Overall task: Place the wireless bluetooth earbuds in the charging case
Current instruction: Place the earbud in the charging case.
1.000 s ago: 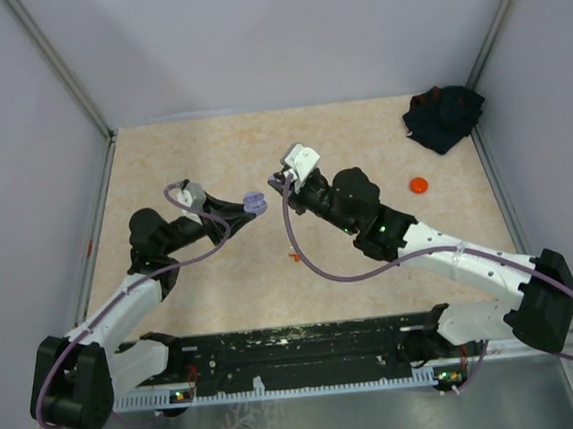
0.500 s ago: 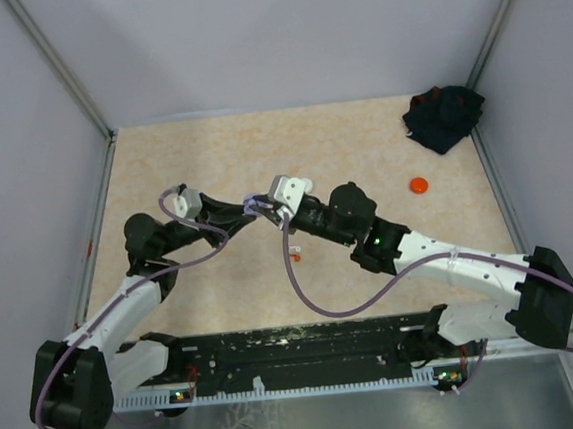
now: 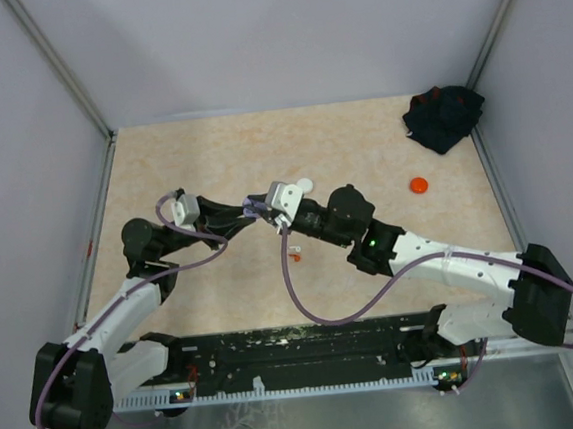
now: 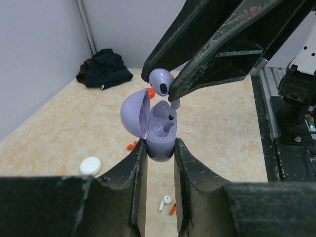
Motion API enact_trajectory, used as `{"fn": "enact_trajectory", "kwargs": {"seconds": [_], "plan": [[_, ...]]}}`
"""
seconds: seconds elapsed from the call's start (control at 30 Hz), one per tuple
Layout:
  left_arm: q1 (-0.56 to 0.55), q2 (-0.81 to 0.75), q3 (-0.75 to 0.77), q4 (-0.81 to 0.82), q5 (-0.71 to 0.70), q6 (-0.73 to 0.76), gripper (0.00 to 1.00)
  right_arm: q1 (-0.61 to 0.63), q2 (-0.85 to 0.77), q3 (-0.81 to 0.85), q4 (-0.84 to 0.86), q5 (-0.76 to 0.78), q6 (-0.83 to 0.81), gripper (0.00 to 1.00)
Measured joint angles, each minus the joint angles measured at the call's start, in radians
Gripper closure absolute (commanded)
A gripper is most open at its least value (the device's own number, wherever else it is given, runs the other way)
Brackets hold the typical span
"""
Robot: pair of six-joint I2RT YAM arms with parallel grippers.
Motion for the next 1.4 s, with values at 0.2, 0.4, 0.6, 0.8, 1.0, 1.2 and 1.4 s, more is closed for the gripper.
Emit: {"fn": "enact_trajectory", "kwargs": {"seconds": [0.2,0.4,0.6,0.8,1.0,1.2,1.4], "plan": [[0.0,0.0,-0.002,0.02,0.002,-0.014,1.0,0.01,0.016,0.0,0.006,0.008,-0.018,0.89],[0.0,0.0,-0.006,0.04,0.003,-0.027,1.0,0.014,0.034,-0.001,0.011,0.035,-0.042,0.89],[0.0,0.0,-0.011,0.044,0.003,-0.044,1.0,0.026,0.042,-0.008,0.024,0.063,-0.067,0.89],[0.0,0.006,-0.012,0.049,0.002,-0.077,1.0,0.031,0.042,-0.02,0.039,0.073,-0.079,0.89],[0.001,0.015,-0.013,0.069,-0.002,-0.106,1.0,0.031,0.042,-0.02,0.039,0.076,-0.086,0.89],[0.001,0.015,-0.015,0.071,-0.017,-0.119,1.0,0.031,0.042,-0.02,0.038,0.077,-0.086,0.89],[0.001,0.015,-0.015,0.069,-0.041,-0.121,1.0,0.033,0.041,-0.021,0.016,0.086,-0.087,0.89]]}}
